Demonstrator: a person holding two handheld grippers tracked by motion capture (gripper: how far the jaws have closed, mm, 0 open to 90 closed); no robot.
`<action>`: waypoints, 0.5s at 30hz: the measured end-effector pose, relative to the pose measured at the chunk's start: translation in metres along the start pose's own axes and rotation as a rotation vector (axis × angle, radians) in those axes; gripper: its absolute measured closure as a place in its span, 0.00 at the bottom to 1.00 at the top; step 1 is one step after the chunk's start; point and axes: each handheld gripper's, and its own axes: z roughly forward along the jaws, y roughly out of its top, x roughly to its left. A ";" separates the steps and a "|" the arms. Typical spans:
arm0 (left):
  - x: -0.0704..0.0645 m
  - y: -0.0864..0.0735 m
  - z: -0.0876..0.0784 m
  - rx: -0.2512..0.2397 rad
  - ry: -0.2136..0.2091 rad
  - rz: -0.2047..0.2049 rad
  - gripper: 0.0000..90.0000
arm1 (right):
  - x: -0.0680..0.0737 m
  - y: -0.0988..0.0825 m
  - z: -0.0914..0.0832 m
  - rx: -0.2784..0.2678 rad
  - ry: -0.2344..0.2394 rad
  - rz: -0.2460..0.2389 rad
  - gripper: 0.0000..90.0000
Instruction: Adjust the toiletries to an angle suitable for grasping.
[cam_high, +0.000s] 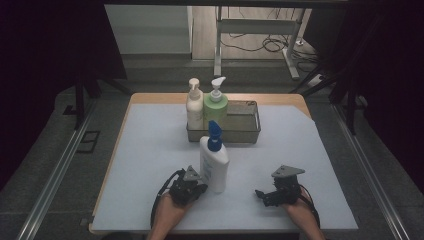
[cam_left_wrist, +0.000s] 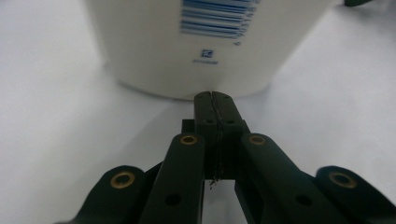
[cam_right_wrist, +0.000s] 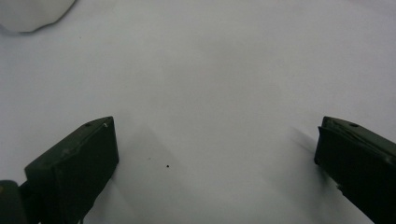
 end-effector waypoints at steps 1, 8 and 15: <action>-0.003 0.001 0.002 -0.002 -0.007 0.006 0.99 | 0.000 0.000 0.000 0.000 0.000 0.000 0.00; -0.003 0.003 0.002 0.002 -0.008 0.020 0.99 | 0.000 0.000 0.000 0.000 0.000 0.000 0.00; -0.006 0.001 -0.004 0.002 -0.002 0.026 0.87 | 0.001 0.001 0.000 0.010 0.001 0.001 0.00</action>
